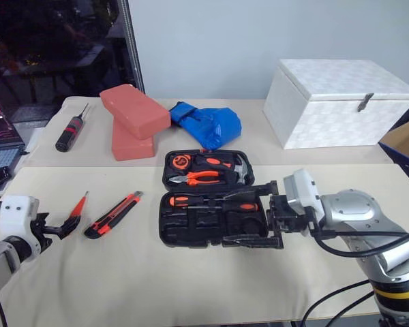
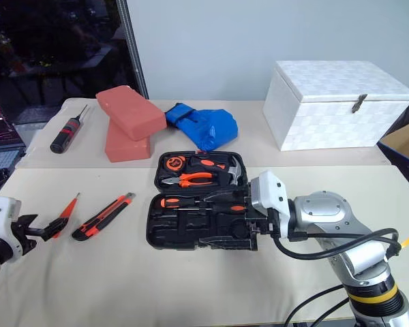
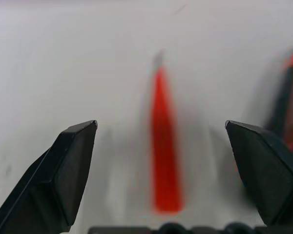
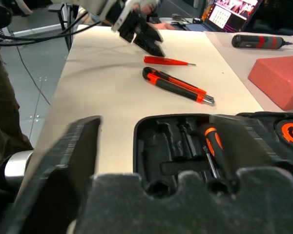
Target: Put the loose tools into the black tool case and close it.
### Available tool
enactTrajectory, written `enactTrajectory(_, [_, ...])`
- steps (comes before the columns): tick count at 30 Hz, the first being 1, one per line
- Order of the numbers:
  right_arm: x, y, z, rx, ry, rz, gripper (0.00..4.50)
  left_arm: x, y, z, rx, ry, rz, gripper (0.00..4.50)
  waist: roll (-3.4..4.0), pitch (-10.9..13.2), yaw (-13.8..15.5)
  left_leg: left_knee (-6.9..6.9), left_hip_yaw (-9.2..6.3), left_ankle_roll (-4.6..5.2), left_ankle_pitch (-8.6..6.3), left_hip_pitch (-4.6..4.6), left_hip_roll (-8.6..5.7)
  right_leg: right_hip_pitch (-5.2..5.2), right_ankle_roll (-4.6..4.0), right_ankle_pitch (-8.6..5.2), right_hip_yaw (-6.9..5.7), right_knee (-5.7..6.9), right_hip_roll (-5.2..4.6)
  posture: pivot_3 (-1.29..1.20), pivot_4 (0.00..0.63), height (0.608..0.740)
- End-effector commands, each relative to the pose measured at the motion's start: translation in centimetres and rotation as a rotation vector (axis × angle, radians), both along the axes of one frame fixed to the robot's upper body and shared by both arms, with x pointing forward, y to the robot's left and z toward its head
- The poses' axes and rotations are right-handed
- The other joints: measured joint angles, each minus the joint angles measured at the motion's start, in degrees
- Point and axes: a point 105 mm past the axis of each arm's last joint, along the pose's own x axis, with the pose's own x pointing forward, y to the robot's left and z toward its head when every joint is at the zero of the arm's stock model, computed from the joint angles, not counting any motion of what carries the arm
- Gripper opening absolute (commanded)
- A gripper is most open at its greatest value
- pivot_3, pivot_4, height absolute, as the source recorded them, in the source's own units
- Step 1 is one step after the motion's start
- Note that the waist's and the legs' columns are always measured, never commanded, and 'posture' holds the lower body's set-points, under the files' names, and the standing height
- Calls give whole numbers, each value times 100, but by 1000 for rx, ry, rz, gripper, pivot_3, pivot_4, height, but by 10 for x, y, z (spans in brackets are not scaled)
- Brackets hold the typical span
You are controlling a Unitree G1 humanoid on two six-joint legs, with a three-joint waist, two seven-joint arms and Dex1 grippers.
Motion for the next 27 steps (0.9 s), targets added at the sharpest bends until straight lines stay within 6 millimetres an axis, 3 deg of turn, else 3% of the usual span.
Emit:
enactTrajectory(1, [-3, 0, 9, 6, -64, -19, 4500, 3, -1, -2, 17, 20, -17, 3682, 0, 0, -3, 0, 0, 0, 0, 0, 1, -1, -17, -10, 0, 0, -1, 0, 150, 740])
enactTrajectory(6, [-2, -3, 8, 0, -80, -52, 4500, 8, -5, -2, -15, -21, -43, 2120, -1, -1, 4, -7, 3, -2, -1, -14, 0, -19, -11, -7, 0, 4, -4, 0, 150, 740])
enactTrajectory(8, [-2, -4, 8, 11, -97, -74, 4500, 14, -16, 26, -68, -177, -126, 1598, -1, -1, 5, -7, 3, -2, -1, -28, 0, -34, 15, 9, 0, 5, -4, 0, 150, 740])
enactTrajectory(11, [-5, -9, 8, 24, -122, -107, 4500, 15, -33, 66, -158, -334, -280, 1598, -12, -5, 18, 3, -2, -2, -1, -69, 0, -60, 12, 13, -5, 6, -4, 0, 150, 740])
enactTrajectory(12, [-7, -11, 8, 25, -132, -117, 4500, 14, -42, 72, -151, -333, -357, 1598, -13, -5, 16, 5, -3, -2, -1, -75, 1, -65, 11, 15, -7, 6, -4, 0, 150, 740])
enactTrajectory(15, [-12, -26, 7, 19, -147, -192, 4500, 15, -94, 87, -157, -275, -670, 1598, -9, -5, 15, 5, -2, -2, -1, -79, -5, -63, 16, 15, -5, 0, -7, 0, 150, 740])
enactTrajectory(16, [-13, -31, 7, 13, -146, -221, 4500, 18, -110, 91, -175, -269, -730, 1598, -2, -2, 28, 5, 7, -2, -1, -71, -7, -60, 24, 14, 3, 1, -13, 0, 150, 740])
enactTrajectory(18, [-16, -38, 6, -1, -144, -257, 4500, 28, -123, 94, -162, -272, -745, 1598, -3, -2, 81, 14, 5, -1, 0, -77, -12, -53, 36, 14, 5, 1, -14, 0, 150, 740])
enactTrajectory(21, [-21, -42, 2, -16, -137, -293, 4500, 47, -116, 84, -156, -275, -587, 2303, -5, -4, 49, 18, 7, -1, 0, -72, -12, -45, 40, 18, 6, 2, -9, 0, 150, 740])
enactTrajectory(24, [-23, -40, 0, -14, -131, -293, 4500, 51, -106, 78, -144, -300, -459, 3386, -7, -4, -70, 15, 11, -1, 0, -69, -5, -47, 33, 22, 13, 2, 8, 0, 150, 740])
enactTrajectory(27, [-25, -32, 5, 13, -131, -249, 4500, 46, -74, 67, -110, -321, -184, 4474, -7, -4, -129, 13, 8, -1, 0, -62, -3, -50, 28, 24, 17, 8, 11, 0, 150, 740])
